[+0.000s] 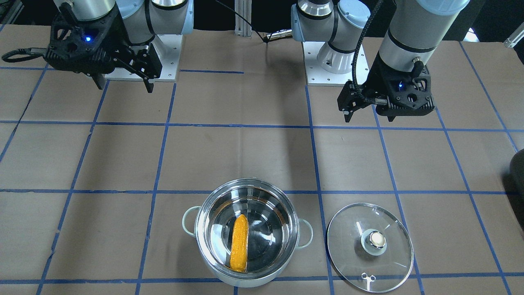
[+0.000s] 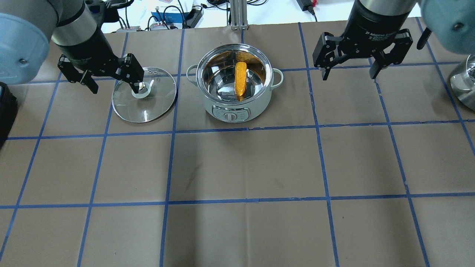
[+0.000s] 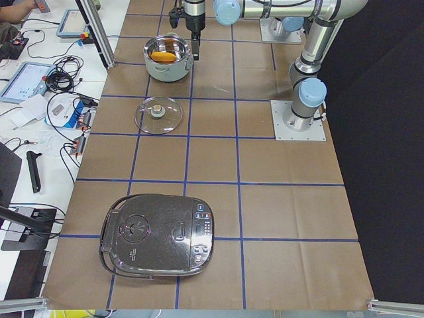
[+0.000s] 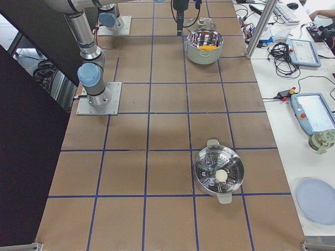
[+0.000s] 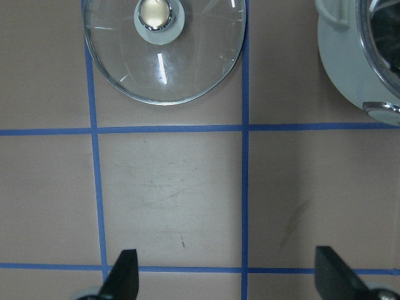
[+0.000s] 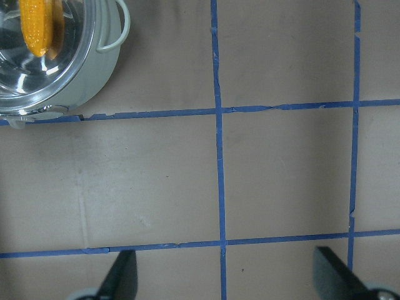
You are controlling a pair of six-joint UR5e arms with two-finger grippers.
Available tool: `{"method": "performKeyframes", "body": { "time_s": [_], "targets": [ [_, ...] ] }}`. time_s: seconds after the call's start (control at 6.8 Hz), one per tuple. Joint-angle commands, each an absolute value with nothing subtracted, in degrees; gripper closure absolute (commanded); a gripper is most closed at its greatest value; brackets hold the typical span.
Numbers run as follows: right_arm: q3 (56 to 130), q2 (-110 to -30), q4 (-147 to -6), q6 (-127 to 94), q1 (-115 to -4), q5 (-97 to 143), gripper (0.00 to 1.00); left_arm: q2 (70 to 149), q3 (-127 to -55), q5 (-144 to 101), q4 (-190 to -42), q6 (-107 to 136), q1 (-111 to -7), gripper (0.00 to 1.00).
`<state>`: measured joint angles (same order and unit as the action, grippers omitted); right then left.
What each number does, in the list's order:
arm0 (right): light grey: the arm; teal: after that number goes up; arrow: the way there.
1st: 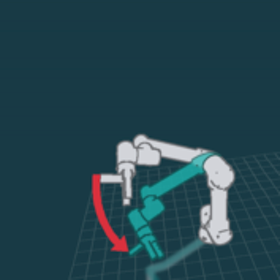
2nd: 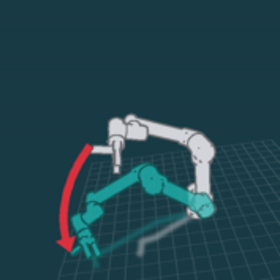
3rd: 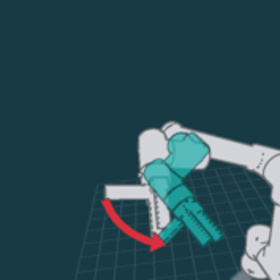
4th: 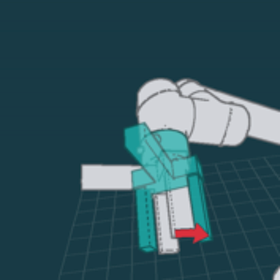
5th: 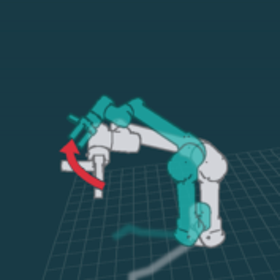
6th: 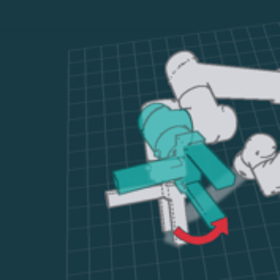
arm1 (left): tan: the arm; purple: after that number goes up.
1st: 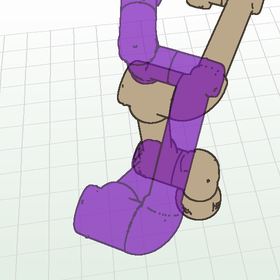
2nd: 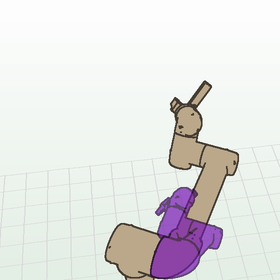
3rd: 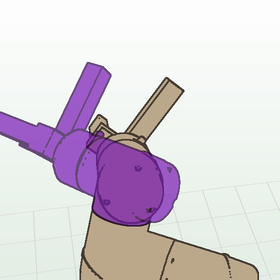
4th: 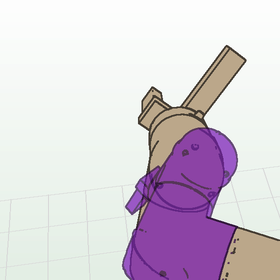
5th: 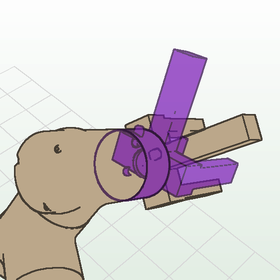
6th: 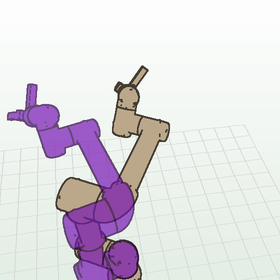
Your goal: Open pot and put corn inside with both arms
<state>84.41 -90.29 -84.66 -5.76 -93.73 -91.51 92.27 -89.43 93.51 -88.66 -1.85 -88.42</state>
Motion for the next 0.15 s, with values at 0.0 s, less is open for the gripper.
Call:
{"method": "performKeyframes", "body": {
  "time_s": [0.0],
  "targets": [
    [84.81, -90.53, -84.81, -5.54, -93.78, -91.15, 0.0, 92.37, -89.47, 93.08, -88.68, -1.85, -88.59, 0.0]
  ]
}}
